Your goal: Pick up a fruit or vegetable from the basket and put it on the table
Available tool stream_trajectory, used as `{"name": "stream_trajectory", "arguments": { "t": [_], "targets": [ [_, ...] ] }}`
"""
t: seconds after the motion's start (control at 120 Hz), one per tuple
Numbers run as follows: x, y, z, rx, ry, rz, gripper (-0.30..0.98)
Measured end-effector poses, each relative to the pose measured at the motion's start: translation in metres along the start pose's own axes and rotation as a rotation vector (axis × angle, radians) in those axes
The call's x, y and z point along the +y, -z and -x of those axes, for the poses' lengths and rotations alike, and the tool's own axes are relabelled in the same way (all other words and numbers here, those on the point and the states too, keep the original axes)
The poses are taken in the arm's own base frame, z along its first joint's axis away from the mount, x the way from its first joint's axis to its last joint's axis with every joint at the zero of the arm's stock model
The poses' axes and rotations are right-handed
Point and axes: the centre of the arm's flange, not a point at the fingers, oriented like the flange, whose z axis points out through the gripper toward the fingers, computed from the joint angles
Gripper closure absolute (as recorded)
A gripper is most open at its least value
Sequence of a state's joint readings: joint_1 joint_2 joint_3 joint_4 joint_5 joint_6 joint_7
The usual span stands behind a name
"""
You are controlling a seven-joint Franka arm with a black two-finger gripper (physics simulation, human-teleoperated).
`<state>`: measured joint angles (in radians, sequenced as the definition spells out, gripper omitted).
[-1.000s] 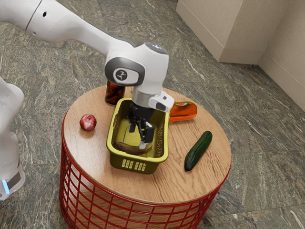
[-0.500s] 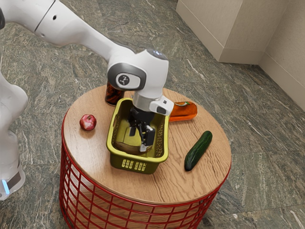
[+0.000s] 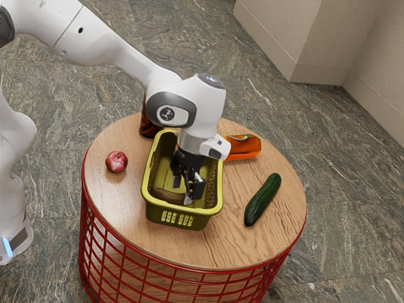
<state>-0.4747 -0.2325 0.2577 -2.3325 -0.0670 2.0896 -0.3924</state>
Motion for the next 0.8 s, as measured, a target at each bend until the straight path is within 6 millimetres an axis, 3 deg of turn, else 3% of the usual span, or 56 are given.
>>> {"name": "stream_trajectory", "arguments": {
  "t": [0.442,0.6,0.8],
  "targets": [
    [0.001,-0.012,-0.007,0.006,-0.002,-0.008,0.47],
    [-0.002,-0.012,-0.009,0.011,0.004,-0.006,0.48],
    [0.006,0.022,-0.005,0.07,-0.02,0.031,0.5]
  ]
}}
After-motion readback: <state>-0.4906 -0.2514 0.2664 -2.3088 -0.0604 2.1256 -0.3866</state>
